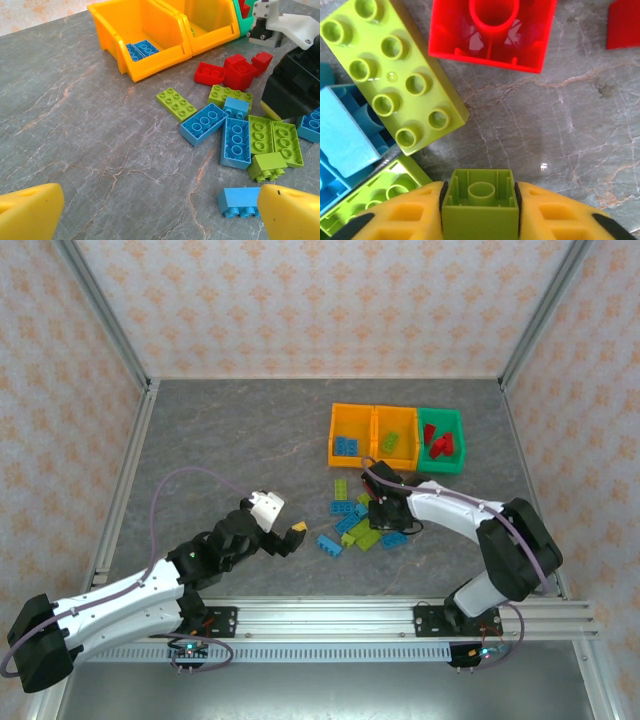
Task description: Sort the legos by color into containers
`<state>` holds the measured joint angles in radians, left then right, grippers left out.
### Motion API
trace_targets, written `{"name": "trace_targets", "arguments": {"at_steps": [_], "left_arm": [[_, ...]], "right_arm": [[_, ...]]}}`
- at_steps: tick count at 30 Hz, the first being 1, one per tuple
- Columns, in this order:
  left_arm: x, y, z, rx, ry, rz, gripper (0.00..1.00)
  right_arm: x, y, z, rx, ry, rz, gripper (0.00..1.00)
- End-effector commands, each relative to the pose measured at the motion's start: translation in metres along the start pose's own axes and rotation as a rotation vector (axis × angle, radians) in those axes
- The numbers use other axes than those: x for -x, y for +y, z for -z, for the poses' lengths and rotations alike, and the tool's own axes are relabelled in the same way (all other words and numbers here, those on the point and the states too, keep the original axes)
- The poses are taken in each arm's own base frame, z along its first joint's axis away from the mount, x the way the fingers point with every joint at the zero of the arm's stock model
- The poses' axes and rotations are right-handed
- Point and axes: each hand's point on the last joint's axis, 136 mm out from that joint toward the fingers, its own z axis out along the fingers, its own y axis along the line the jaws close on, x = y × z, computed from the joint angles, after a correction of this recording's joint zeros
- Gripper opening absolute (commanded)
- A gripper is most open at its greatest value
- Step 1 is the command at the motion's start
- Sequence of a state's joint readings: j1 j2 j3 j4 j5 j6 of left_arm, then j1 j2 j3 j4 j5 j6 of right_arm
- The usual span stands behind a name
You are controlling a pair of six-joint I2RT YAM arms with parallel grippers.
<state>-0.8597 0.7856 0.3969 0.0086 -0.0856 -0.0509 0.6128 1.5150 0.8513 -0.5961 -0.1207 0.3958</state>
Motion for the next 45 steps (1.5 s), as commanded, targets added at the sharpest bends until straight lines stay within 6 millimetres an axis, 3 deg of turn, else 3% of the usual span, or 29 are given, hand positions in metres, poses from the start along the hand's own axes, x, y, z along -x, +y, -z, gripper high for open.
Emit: {"name": "trace_targets", "arguments": {"at_steps": [1,4,8,11,16,19,22,25,30,33,37,42,45], "left_arm": [[0.007,0.001,0.003,0.005,-0.022,-0.009,1.0],[0.009,0.0,0.005,0.0,-0.033,-0.007,1.0],[0.011,-0.001,0.007,-0.01,-0.046,-0.002,1.0],[0.01,0.0,0.007,-0.007,-0.044,-0.003,1.0],[0.01,0.003,0.007,0.01,-0.04,-0.009,1.0],[0.01,0.005,0.008,0.025,-0.039,-0.012,1.0],[0.011,0.009,0.01,0.045,-0.037,-0.016,1.0],[0.011,0.012,0.011,0.058,-0.037,-0.015,1.0],[0.011,0.014,0.009,0.076,-0.036,-0.001,1.0],[0.011,0.02,0.008,0.112,-0.029,0.016,1.0],[0.016,0.038,0.013,0.221,-0.035,0.101,1.0],[0.029,0.051,0.013,0.324,-0.038,0.432,1.0],[0.04,0.045,0.0,0.355,0.029,0.56,1.0]], "right_arm": [[0.013,-0.001,0.019,-0.001,-0.085,-0.024,0.23],[0.033,-0.007,0.058,0.025,-0.247,-0.079,0.22],[0.074,-0.03,0.12,-0.011,-0.547,-0.164,0.22],[0.112,-0.044,0.138,-0.018,-0.634,-0.229,0.23],[0.178,-0.046,0.104,-0.021,-0.527,-0.272,0.22],[0.211,-0.034,0.079,-0.008,-0.474,-0.277,0.22],[0.232,-0.031,0.06,-0.04,-0.451,-0.279,0.27],[0.242,-0.037,0.053,-0.073,-0.424,-0.317,0.38],[0.236,-0.038,0.081,-0.04,-0.454,-0.36,0.52],[0.215,-0.041,0.104,0.003,-0.471,-0.381,0.53],[0.163,-0.028,0.133,0.114,-0.461,-0.35,0.55],[0.083,0.014,0.158,0.294,-0.371,-0.176,0.63],[0.046,0.03,0.17,0.348,-0.307,-0.104,0.66]]}}
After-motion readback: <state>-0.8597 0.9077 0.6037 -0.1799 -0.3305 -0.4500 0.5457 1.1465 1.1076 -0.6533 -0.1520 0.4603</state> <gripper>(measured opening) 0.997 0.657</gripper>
